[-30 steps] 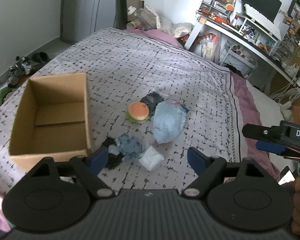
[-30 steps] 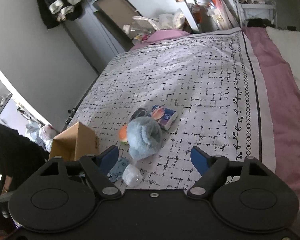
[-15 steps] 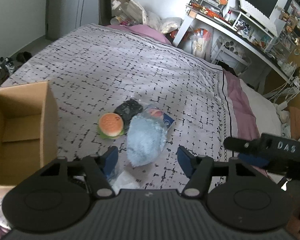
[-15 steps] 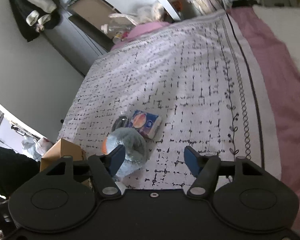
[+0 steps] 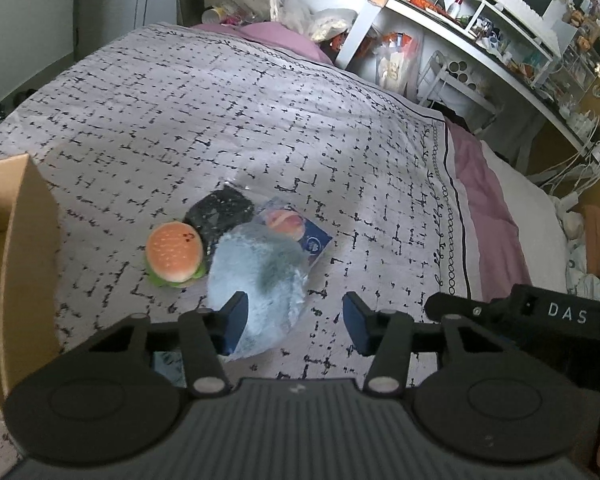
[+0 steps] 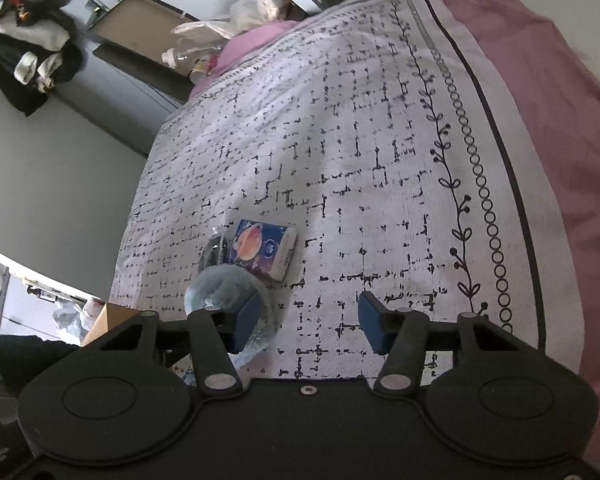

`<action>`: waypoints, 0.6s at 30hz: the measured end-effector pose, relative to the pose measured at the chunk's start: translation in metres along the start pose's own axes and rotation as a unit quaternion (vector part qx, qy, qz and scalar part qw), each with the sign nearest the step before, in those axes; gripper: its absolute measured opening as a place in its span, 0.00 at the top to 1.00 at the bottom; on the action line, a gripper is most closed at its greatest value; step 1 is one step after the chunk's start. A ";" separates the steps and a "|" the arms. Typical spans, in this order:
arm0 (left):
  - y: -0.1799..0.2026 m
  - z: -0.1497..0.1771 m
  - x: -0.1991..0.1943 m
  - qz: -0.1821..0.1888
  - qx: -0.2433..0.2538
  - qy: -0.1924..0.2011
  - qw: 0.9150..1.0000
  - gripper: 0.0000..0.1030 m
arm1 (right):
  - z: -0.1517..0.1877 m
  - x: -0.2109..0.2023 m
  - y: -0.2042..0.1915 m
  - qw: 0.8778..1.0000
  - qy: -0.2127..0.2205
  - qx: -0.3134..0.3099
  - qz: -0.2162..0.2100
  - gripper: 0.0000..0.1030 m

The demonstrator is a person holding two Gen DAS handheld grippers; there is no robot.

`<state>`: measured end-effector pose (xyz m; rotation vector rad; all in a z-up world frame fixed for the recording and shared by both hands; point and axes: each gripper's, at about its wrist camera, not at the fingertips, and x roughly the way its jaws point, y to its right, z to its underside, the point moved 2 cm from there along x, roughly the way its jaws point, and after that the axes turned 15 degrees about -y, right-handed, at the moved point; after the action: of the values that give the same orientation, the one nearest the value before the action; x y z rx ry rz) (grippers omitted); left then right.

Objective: Organize soft objects
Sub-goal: 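Move both grippers down toward the fluffy light blue plush, then close both grippers on the light blue plush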

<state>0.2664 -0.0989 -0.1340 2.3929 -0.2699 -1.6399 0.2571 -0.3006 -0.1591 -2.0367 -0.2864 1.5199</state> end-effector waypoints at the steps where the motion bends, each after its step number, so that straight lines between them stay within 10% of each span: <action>1: 0.001 -0.002 0.004 -0.001 0.000 -0.001 1.000 0.50 | -0.001 0.002 0.000 1.000 -0.003 0.001 0.000 0.48; 18: -0.025 -0.017 0.033 -0.037 -0.029 -0.006 0.999 0.64 | -0.006 0.034 -0.012 0.998 -0.039 -0.025 -0.032 0.58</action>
<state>0.2942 -0.0826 -0.1652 2.3778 -0.1341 -1.6697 0.2759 -0.2758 -0.1789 -1.9906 -0.4191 1.5691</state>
